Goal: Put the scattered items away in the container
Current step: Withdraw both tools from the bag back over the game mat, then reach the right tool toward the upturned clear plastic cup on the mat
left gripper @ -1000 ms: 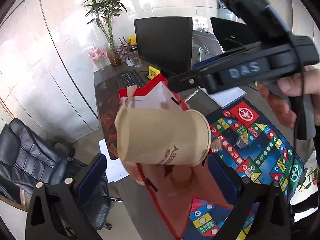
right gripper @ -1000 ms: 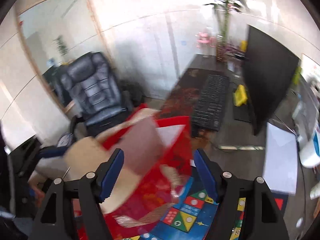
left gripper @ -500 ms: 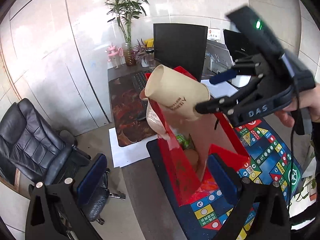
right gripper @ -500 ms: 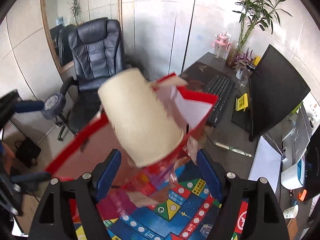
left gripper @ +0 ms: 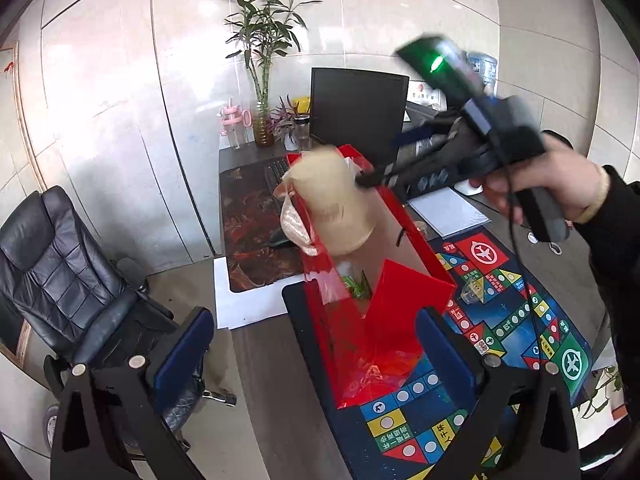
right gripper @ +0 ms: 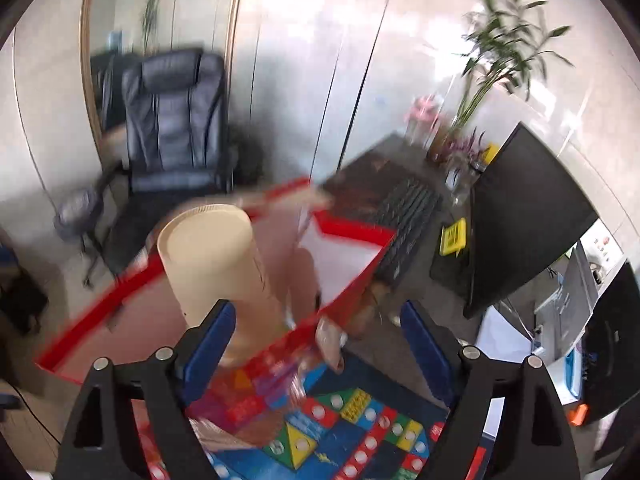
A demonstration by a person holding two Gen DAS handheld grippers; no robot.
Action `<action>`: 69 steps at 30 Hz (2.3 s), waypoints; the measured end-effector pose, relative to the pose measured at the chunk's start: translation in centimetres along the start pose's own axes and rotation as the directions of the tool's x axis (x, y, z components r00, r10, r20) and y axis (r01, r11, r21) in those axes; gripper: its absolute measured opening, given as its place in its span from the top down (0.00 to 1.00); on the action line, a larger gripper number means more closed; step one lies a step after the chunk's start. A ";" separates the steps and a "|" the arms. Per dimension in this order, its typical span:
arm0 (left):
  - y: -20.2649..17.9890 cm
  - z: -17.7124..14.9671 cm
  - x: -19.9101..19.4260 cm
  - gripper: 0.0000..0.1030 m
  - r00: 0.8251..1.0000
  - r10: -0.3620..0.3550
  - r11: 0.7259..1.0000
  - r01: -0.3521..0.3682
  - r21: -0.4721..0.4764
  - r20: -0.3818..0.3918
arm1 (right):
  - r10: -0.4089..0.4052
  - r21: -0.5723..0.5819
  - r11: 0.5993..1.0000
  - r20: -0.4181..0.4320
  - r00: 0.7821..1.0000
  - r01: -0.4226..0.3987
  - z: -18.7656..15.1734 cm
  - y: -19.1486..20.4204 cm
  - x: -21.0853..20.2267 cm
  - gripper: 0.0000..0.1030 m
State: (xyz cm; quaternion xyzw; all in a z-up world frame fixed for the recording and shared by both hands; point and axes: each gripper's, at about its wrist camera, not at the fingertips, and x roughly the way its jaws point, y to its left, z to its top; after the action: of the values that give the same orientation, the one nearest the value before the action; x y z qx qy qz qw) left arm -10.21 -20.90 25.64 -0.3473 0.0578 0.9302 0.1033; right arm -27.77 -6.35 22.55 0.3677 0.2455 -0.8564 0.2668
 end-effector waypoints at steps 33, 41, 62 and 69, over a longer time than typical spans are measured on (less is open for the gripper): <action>-16.8 -21.7 4.4 0.00 0.992 0.086 0.987 -0.098 -0.126 -0.093 | -0.109 0.459 0.883 0.004 0.994 0.095 -38.9 5.8 -10.2 0.11; -19.0 -22.8 5.5 0.00 0.988 0.068 0.988 -0.086 -0.126 -0.136 | -0.077 0.480 0.874 -0.024 0.997 0.079 -41.8 6.0 -9.7 0.11; -20.1 -22.6 9.6 0.00 0.984 0.019 0.990 -0.044 -0.135 -0.177 | -0.078 0.498 0.861 -0.074 0.994 0.105 -42.4 1.9 -6.4 0.11; -21.5 -20.5 12.7 0.00 0.982 -0.013 0.995 -0.006 -0.099 -0.188 | -0.096 0.458 0.880 -0.091 0.991 0.127 -40.0 -0.1 -4.3 0.11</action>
State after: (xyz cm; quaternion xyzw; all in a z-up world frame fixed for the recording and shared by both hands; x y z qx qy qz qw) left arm -1.60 -1.75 1.13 -0.4387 0.0206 0.8947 0.0818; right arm -5.40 19.57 1.46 0.4335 0.0639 -0.8917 0.1136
